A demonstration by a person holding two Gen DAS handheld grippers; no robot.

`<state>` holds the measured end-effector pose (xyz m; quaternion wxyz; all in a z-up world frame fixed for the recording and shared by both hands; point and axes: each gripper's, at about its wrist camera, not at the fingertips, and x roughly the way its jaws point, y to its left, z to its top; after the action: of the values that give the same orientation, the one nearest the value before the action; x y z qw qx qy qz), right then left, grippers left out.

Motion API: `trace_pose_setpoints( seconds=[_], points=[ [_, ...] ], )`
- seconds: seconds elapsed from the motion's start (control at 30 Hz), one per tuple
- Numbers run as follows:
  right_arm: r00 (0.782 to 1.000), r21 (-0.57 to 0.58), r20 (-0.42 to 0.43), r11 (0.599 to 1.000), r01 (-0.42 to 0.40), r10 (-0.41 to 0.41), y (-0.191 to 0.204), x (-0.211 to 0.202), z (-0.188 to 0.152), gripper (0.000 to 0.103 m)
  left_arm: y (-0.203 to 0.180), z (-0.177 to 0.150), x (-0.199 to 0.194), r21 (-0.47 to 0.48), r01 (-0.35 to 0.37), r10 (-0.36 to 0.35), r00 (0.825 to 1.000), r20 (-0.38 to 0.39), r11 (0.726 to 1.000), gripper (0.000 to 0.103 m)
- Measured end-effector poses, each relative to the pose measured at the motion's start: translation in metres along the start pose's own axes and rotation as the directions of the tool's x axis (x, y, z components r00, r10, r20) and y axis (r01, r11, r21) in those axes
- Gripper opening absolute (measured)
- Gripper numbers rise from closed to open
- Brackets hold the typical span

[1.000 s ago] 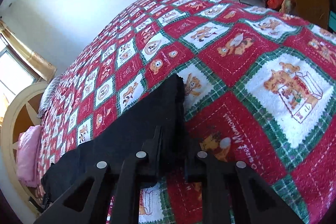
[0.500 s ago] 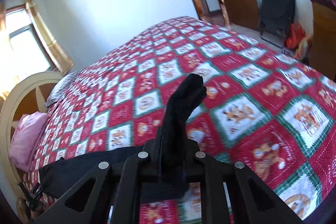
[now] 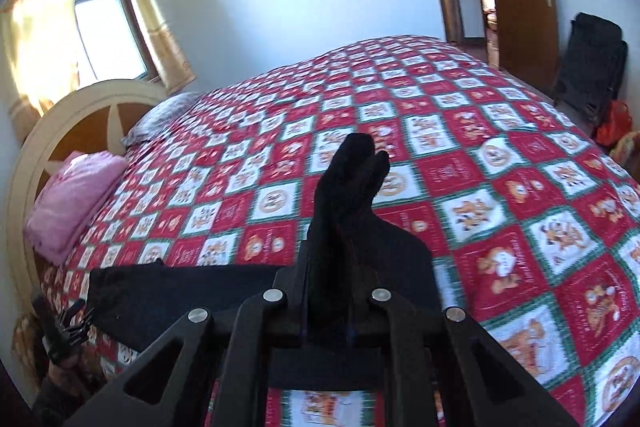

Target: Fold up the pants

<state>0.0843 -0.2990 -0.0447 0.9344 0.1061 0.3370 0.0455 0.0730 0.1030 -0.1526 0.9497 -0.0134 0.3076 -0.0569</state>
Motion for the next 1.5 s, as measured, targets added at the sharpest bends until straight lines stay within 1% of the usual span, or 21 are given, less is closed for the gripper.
trace_pose_setpoints(
  seconds=[0.2, 0.33, 0.5, 0.6, 0.73, 0.8, 0.87, 0.9, 0.97, 1.03, 1.13, 1.2, 1.23, 1.27, 1.3, 1.33, 1.37, 1.4, 1.43, 1.47, 1.5],
  points=[
    [0.997, -0.081, -0.052, 0.995, -0.054, 0.05, 0.05, 0.029, -0.017, 0.013, -0.007, 0.0, -0.002, 0.009, 0.026, -0.026, 1.0, -0.001, 1.0, 0.103],
    [0.991, -0.12, -0.11, 0.988, -0.094, 0.081, 0.082, 0.054, -0.036, 0.013, -0.015, -0.002, -0.003, 0.016, 0.047, -0.047, 0.999, -0.007, 0.999, 0.103],
    [0.982, -0.19, -0.167, 0.975, -0.119, 0.087, 0.115, 0.081, -0.064, 0.013, -0.032, -0.004, -0.003, 0.043, 0.087, -0.087, 0.996, -0.019, 0.995, 0.103],
    [0.981, -0.251, -0.183, 0.962, -0.11, 0.064, 0.131, 0.095, -0.079, 0.013, -0.043, -0.002, -0.003, 0.053, 0.111, -0.11, 0.994, -0.024, 0.992, 0.103],
    [0.966, -0.312, -0.252, 0.939, -0.142, 0.063, 0.142, 0.113, -0.096, 0.014, -0.06, 0.001, -0.001, 0.062, 0.153, -0.151, 0.988, -0.034, 0.986, 0.103],
    [0.946, -0.313, -0.31, 0.93, -0.194, 0.093, 0.141, 0.116, -0.102, 0.021, -0.073, 0.005, 0.002, 0.072, 0.179, -0.176, 0.984, -0.039, 0.981, 0.103],
    [0.932, -0.277, -0.322, 0.925, -0.26, 0.165, 0.135, 0.106, -0.102, 0.044, -0.087, 0.009, 0.006, 0.077, 0.215, -0.212, 0.976, -0.049, 0.973, 0.103],
    [0.922, -0.248, -0.321, 0.92, -0.304, 0.219, 0.128, 0.098, -0.1, 0.048, -0.093, 0.01, 0.007, 0.075, 0.234, -0.23, 0.972, -0.054, 0.969, 0.103],
    [0.914, -0.212, -0.302, 0.916, -0.341, 0.271, 0.114, 0.084, -0.096, 0.049, -0.11, 0.015, 0.013, 0.068, 0.288, -0.283, 0.956, -0.071, 0.955, 0.103],
    [0.926, -0.192, -0.265, 0.927, -0.323, 0.267, 0.098, 0.072, -0.092, 0.049, -0.127, 0.019, 0.021, 0.066, 0.329, -0.322, 0.942, -0.092, 0.942, 0.103],
    [0.953, -0.134, -0.2, 0.957, -0.256, 0.227, 0.065, 0.06, -0.085, 0.049, -0.156, 0.023, 0.036, 0.065, 0.389, -0.377, 0.915, -0.143, 0.919, 0.1],
    [0.97, -0.07, -0.149, 0.977, -0.202, 0.19, 0.042, 0.057, -0.083, 0.049, -0.175, 0.026, 0.044, 0.058, 0.425, -0.409, 0.895, -0.177, 0.903, 0.094],
    [0.974, -0.046, -0.134, 0.981, -0.189, 0.182, 0.035, 0.056, -0.082, 0.049, -0.182, 0.027, 0.047, 0.056, 0.436, -0.419, 0.888, -0.19, 0.898, 0.087],
    [0.977, -0.02, -0.119, 0.984, -0.179, 0.175, 0.027, 0.057, -0.081, 0.049, -0.194, 0.029, 0.053, 0.058, 0.453, -0.432, 0.876, -0.215, 0.89, 0.084],
    [0.981, 0.006, -0.101, 0.986, -0.166, 0.166, 0.02, 0.057, -0.08, 0.049, -0.203, 0.029, 0.058, 0.056, 0.465, -0.441, 0.866, -0.235, 0.884, 0.084],
    [0.983, 0.02, -0.091, 0.987, -0.157, 0.158, 0.013, 0.056, -0.077, 0.049, -0.208, 0.031, 0.062, 0.054, 0.469, -0.443, 0.862, -0.247, 0.881, 0.082],
    [0.987, 0.039, -0.074, 0.989, -0.139, 0.142, 0.007, 0.056, -0.075, 0.05, -0.213, 0.031, 0.066, 0.051, 0.472, -0.444, 0.857, -0.261, 0.88, 0.076],
    [0.99, 0.054, -0.056, 0.991, -0.123, 0.126, 0.001, 0.054, -0.073, 0.05, -0.22, 0.032, 0.074, 0.036, 0.478, -0.45, 0.847, -0.282, 0.878, 0.073],
    [0.993, 0.064, -0.039, 0.992, -0.111, 0.114, -0.004, 0.052, -0.071, 0.05, -0.222, 0.033, 0.079, 0.024, 0.48, -0.452, 0.842, -0.293, 0.877, 0.066],
    [0.994, 0.072, -0.025, 0.992, -0.103, 0.105, -0.009, 0.05, -0.068, 0.052, -0.225, 0.033, 0.085, 0.015, 0.471, -0.445, 0.843, -0.304, 0.882, 0.06],
    [0.996, 0.083, -0.007, 0.993, -0.089, 0.09, -0.014, 0.047, -0.067, 0.053, -0.228, 0.034, 0.088, 0.024, 0.447, -0.42, 0.856, -0.302, 0.894, 0.057]
  ],
)
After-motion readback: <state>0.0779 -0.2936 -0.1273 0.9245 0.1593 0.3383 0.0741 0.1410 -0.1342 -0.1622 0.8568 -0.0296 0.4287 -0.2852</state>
